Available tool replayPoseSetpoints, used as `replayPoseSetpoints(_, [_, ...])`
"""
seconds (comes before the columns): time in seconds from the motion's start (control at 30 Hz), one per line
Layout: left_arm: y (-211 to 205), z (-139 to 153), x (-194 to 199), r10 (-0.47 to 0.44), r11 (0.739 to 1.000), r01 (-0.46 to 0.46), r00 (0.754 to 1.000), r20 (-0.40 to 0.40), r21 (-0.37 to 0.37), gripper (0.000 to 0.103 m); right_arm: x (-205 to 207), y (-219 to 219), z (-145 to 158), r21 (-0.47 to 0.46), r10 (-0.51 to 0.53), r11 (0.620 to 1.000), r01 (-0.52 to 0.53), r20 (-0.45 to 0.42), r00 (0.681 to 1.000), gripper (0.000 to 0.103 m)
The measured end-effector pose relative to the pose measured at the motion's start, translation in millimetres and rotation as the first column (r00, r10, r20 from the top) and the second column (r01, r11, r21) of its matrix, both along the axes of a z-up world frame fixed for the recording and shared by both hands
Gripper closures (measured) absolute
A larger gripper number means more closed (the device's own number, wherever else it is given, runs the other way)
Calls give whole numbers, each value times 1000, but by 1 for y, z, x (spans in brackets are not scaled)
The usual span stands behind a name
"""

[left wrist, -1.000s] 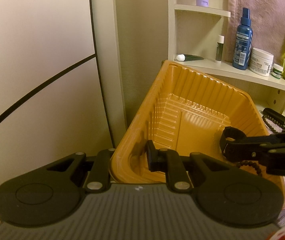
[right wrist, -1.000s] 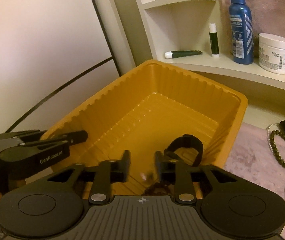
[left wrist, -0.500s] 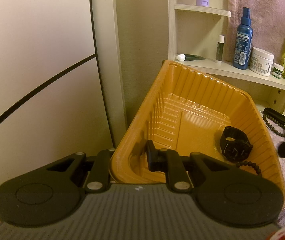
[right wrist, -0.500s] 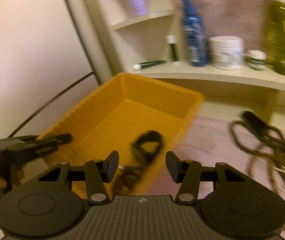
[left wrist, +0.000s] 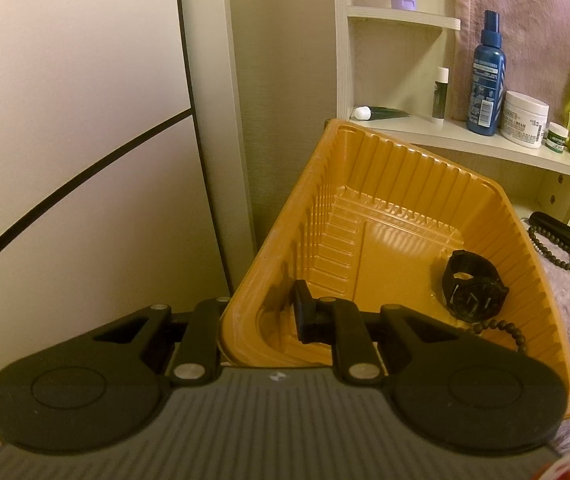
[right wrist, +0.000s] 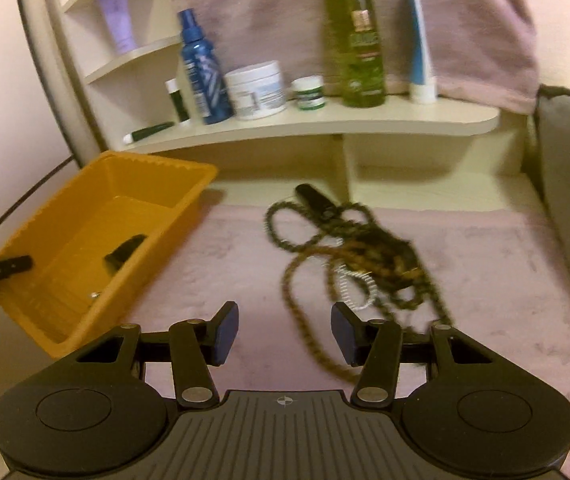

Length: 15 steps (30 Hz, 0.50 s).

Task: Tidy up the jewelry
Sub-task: 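Move the open right gripper back over the jewelry pile, then grasp a black strap item from the pile with the right gripper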

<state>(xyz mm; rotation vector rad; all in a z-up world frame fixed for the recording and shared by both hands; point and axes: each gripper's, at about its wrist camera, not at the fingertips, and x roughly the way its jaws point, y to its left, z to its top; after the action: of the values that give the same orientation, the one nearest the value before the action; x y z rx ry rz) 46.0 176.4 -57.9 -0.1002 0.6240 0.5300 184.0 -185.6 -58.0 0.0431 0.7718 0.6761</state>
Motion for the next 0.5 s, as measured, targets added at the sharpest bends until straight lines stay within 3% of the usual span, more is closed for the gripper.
replayPoseSetpoints(0.5, [1,-1,0,-1,1000,1,1000,-4,-3,86,79,29,-5,-34,110,994,-108,71,991,51])
